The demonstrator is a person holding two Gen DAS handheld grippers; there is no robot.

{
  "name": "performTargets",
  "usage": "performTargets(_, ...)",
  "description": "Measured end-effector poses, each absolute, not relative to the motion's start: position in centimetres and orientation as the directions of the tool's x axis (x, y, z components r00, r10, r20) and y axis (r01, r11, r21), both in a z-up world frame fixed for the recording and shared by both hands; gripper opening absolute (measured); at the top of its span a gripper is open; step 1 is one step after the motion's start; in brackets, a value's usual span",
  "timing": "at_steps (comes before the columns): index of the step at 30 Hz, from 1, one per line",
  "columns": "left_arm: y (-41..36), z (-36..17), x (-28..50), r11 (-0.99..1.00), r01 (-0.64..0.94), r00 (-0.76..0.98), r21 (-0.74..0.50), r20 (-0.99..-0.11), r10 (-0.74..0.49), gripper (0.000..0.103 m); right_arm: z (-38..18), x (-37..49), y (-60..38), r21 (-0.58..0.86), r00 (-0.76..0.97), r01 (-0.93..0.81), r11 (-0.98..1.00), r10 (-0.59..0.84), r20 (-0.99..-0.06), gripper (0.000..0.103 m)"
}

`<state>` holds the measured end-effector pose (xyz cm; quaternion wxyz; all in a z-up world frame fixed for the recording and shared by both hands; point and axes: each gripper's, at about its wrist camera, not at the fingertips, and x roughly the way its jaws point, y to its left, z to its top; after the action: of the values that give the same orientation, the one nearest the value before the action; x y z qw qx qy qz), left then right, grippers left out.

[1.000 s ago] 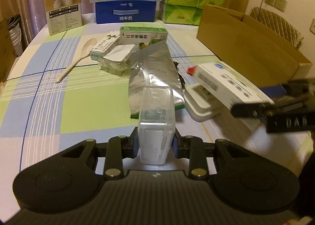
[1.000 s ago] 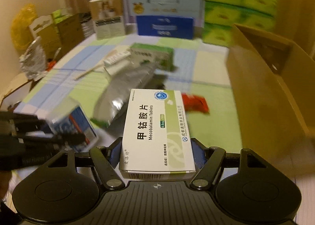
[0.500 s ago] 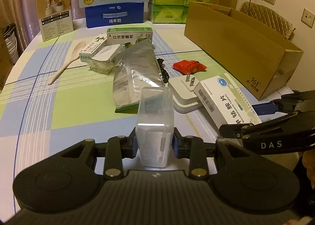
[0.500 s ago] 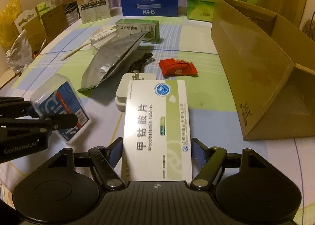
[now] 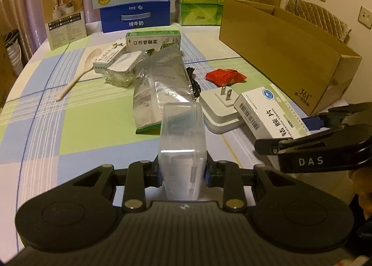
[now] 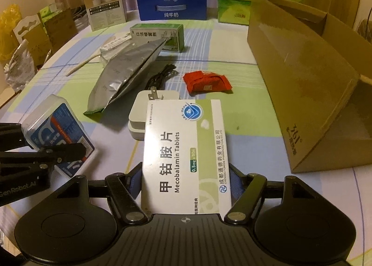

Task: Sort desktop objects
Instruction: 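Carry both boxes to the cardboard box and open both grippers to drop them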

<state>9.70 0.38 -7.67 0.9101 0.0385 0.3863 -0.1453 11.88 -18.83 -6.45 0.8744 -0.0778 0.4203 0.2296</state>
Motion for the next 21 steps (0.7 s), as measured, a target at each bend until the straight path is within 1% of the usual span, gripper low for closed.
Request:
performTargets(7, -0.4, -5.8, 9.2, 0.953, 0.302, 0.674, -0.031, -0.699, -0.237, 0.026, -3.4, 10.7, -19.8, 0.063, 0.589, -0.467, 0.882, 0.364, -0.721, 0.068)
performTargets(11, -2.0, -3.5, 9.3, 0.949, 0.312, 0.69, -0.043, -0.676, -0.257, 0.026, -0.2, 10.7, -21.2, 0.081, 0.625, -0.455, 0.887, 0.383, -0.68, 0.068)
performTargets(16, -5.6, 1.1, 10.5, 0.931, 0.357, 0.716, -0.076, -0.618, -0.325, 0.026, 4.6, 11.7, -24.2, 0.091, 0.684, -0.426, 0.9, 0.386, -0.619, 0.068)
performTargets(21, -10.9, 5.3, 12.6, 0.894, 0.441, 0.719, -0.081, -0.564, -0.406, 0.026, 8.7, 15.0, -28.8, 0.065, 0.739, -0.377, 0.924, 0.342, -0.581, 0.068)
